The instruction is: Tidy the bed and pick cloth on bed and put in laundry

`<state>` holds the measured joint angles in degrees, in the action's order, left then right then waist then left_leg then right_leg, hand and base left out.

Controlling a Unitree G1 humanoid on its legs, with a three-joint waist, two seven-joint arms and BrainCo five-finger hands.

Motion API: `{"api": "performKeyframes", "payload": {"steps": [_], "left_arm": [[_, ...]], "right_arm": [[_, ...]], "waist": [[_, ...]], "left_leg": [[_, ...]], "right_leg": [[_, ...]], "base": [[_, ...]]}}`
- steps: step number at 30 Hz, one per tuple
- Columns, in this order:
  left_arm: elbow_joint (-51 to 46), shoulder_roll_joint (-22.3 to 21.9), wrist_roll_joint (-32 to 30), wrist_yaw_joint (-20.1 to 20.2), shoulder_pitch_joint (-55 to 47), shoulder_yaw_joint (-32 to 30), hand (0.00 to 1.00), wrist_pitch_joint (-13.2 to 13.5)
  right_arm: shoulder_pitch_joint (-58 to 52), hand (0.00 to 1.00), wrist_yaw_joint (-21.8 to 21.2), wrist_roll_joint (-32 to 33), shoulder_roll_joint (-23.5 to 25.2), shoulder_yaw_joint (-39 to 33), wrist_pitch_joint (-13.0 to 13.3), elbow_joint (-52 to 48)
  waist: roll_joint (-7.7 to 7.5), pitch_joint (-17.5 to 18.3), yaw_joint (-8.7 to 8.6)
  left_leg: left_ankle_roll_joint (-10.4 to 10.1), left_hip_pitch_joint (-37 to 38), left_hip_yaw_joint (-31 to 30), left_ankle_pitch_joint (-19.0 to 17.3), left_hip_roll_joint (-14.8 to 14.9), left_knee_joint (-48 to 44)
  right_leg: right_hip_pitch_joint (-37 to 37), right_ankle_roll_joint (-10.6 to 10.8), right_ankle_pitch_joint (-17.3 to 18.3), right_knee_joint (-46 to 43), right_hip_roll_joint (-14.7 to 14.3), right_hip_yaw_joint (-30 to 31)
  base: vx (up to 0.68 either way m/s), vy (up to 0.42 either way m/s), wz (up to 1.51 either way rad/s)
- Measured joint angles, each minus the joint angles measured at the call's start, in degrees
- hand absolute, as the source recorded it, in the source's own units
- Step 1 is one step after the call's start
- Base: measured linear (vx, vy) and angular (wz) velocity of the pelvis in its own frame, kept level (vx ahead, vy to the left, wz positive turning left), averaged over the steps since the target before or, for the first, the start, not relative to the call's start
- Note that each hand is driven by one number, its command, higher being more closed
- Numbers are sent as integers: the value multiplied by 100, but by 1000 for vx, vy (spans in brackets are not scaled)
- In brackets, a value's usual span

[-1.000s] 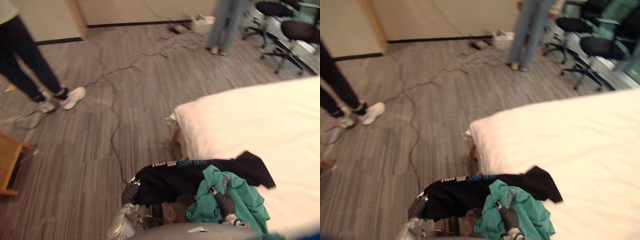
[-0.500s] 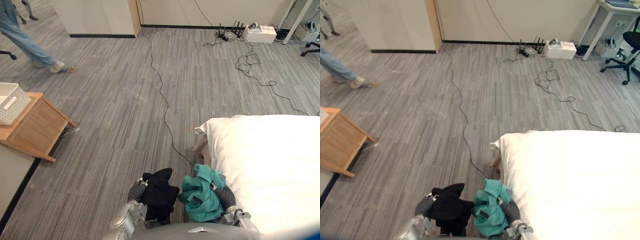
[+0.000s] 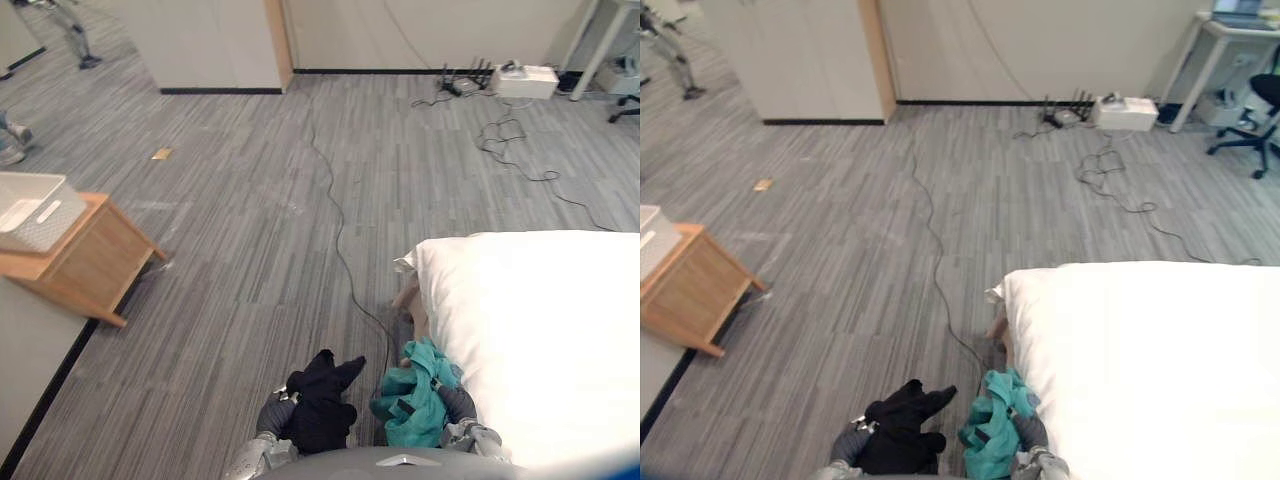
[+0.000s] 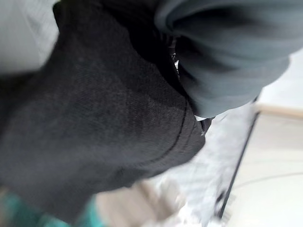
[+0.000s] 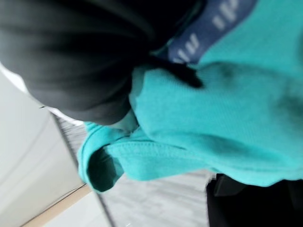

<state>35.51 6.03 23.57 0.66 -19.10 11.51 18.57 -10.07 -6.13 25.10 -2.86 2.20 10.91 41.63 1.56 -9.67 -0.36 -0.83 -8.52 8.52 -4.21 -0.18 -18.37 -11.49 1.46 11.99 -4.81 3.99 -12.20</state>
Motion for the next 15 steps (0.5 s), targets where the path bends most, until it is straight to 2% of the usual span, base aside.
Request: {"api": "performKeyframes", "payload": {"steps": [3,6,8,10,12,13,14,15], "left_arm": [[10,23,-41,-226,85,-148,100,8],[-9,-21,-46,-357,229,-195,100,-97],[-160,-23,-39,-418,252,-200,100,-248],[-197,-39,31,-485,246,-198,100,-342],[-208,-99,37,-479,218,-190,100,-375],[-231,-117,22,-469,193,-164,100,-375],[-303,-94,-19,-455,134,-142,100,-381],[-368,-83,-59,-444,109,-143,100,-397]], "right_arm": [[38,100,151,-32,-2,-62,4,-13],[234,100,188,-127,15,-257,9,-234],[341,100,176,-293,17,-275,-22,-455],[376,100,171,-300,19,-262,-27,-505],[365,100,160,-437,25,-239,-26,-522],[300,100,164,-505,50,-241,-44,-519],[269,100,178,-507,72,-248,-76,-519],[243,100,183,-507,94,-258,-98,-513]], "waist": [[-11,-80,25],[6,-130,105],[-76,-180,149],[-87,-191,172],[-68,-174,244],[-59,-155,317],[-139,-136,339],[-212,-68,325]], "left_leg": [[-73,-163,212,-124,60,-650],[86,7,237,-197,-47,-59],[451,226,327,73,-179,557],[476,389,336,195,-256,842],[470,490,355,132,-353,1004],[536,527,372,30,-423,1044],[563,540,431,-56,-521,1036],[605,566,528,-77,-553,969]], "right_leg": [[-276,73,58,27,18,-186],[-252,144,76,44,37,-319],[-209,194,41,99,96,-372],[-287,302,-27,206,135,-376],[-355,289,-9,188,214,-375],[-357,300,82,120,269,-380],[-253,358,338,-47,408,-426],[-190,360,432,-98,497,-445]], "base": [[48,13,39],[56,34,25],[-14,14,10],[-7,5,2],[-41,7,0],[-32,32,12],[-13,48,20],[85,68,21]]}}
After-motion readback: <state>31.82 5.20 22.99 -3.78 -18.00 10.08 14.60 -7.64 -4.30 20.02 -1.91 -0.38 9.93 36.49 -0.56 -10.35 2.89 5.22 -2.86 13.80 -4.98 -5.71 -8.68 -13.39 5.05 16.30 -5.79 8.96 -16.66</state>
